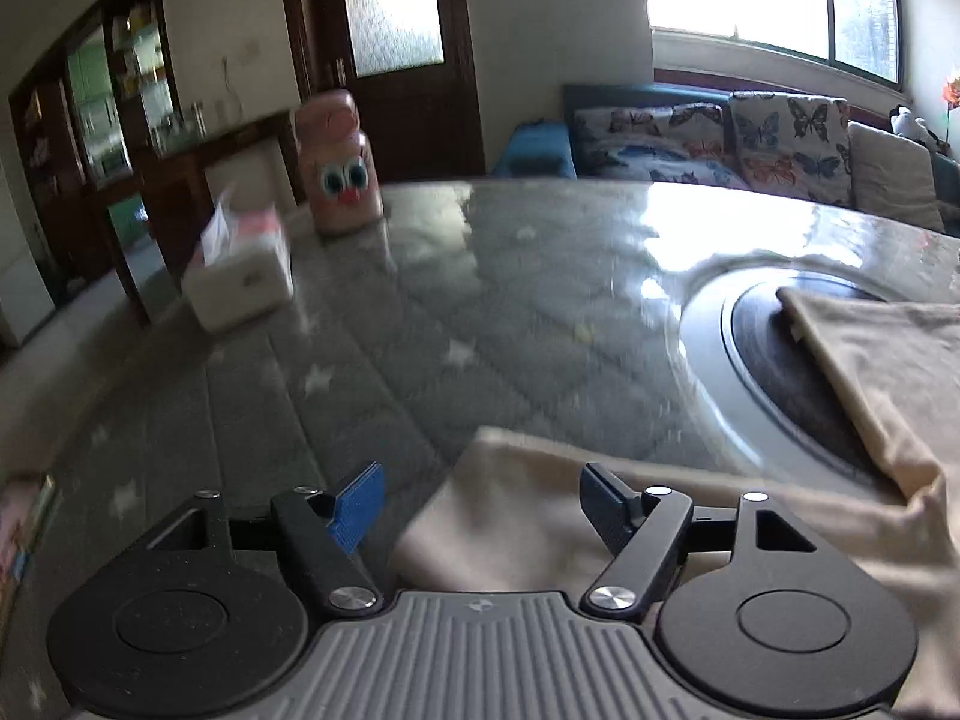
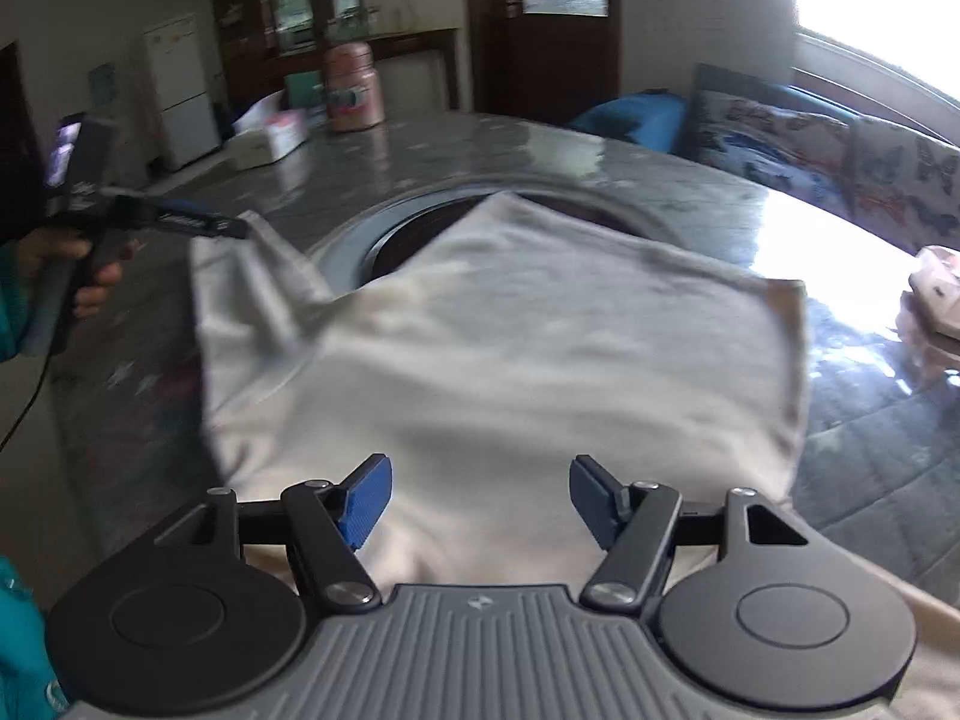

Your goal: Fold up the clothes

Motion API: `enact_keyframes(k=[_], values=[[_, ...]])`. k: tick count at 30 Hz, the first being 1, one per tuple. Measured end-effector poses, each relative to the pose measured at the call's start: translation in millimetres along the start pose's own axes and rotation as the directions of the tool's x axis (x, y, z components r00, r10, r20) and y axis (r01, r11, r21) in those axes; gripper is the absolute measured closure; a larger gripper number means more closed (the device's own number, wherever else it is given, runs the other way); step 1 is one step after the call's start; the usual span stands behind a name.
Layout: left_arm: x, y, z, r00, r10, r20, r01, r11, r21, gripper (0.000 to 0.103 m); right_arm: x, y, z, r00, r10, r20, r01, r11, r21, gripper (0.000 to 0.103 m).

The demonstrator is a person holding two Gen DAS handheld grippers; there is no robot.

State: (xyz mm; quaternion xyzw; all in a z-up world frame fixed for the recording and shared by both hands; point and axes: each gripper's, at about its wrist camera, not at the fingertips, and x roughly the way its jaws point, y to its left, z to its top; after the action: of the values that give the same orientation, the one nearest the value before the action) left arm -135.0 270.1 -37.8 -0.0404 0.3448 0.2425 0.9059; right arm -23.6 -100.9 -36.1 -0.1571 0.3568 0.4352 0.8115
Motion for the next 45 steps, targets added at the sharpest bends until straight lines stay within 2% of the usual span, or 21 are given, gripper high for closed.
enact_keyframes(k=[3,7,8,11,13,16,23,27,31,33,38,39,41,43,45], values=[[0.1,6.7,-5.3,0.999,-0.032,-0.011,0.031,0.999,-0.038,0.045,-3.5,13.3,-5.9,1.0,0.026,0.001,-0.026,0.999,-0.023,0.033],[-3.3,7.9,-9.7,0.997,-0.075,-0.003,0.075,0.996,-0.042,0.085,-6.1,27.0,-9.8,0.999,0.052,0.011,-0.051,0.997,-0.053,0.031],[-3.9,6.6,-10.5,0.997,-0.077,0.0,0.077,0.996,-0.041,0.09,-5.2,30.6,-10.9,0.998,0.059,0.009,-0.059,0.996,-0.061,0.031],[-8.1,5.0,-13.8,0.998,-0.069,0.01,0.069,0.996,-0.056,0.094,-2.6,41.3,-14.4,0.997,0.082,0.004,-0.081,0.993,-0.085,0.031],[-10.4,8.7,-14.9,0.998,-0.059,0.011,0.059,0.995,-0.079,0.095,-0.8,48.4,-16.7,0.995,0.096,0.0,-0.096,0.99,-0.101,0.033],[-15.7,16.0,-17.0,0.999,-0.036,0.021,0.038,0.994,-0.098,0.095,1.8,59.1,-20.2,0.993,0.118,-0.007,-0.118,0.985,-0.125,0.042],[-19.8,37.8,-22.4,1.0,-0.004,0.021,0.007,0.991,-0.131,0.095,5.6,80.1,-28.6,0.987,0.16,-0.019,-0.161,0.973,-0.167,0.042],[-19.4,42.9,-26.6,1.0,0.004,0.011,-0.002,0.992,-0.128,0.095,-14.6,56.4,-36.4,0.995,0.095,0.016,-0.094,0.993,-0.073,0.042],[-22.9,43.6,-24.9,1.0,0.009,0.003,-0.008,0.992,-0.122,0.09,-34.8,32.7,-44.3,0.999,0.028,0.045,-0.029,0.999,0.023,0.043],[-27.1,44.1,-22.8,1.0,0.029,0.006,-0.029,0.992,-0.121,0.083,-44.9,20.8,-48.2,0.998,-0.007,0.057,0.003,0.997,0.072,0.043],[-40.8,37.7,-18.5,0.999,0.005,0.037,-0.001,0.994,-0.106,0.059,-70.1,-8.8,-58.0,0.992,-0.097,0.08,0.08,0.978,0.194,0.045],[-43.2,34.5,-17.7,0.999,-0.004,0.042,0.008,0.995,-0.101,0.057,-74.5,-15.7,-60.4,0.989,-0.122,0.081,0.102,0.97,0.22,0.046],[-47.8,27.0,-16.1,0.998,-0.025,0.051,0.029,0.996,-0.087,0.055,-82.8,-40.9,-71.9,0.971,-0.233,0.06,0.206,0.933,0.294,0.049],[-52.4,11.7,-13.7,0.996,-0.068,0.065,0.072,0.995,-0.062,0.052,-91.6,-69.9,-85.7,0.934,-0.355,0.025,0.322,0.871,0.37,0.052],[-56.9,-5.7,-11.8,0.99,-0.118,0.075,0.121,0.992,-0.03,0.049,-97.7,-97.5,-97.5,0.897,-0.442,-0.017,0.403,0.8,0.445,0.059]])
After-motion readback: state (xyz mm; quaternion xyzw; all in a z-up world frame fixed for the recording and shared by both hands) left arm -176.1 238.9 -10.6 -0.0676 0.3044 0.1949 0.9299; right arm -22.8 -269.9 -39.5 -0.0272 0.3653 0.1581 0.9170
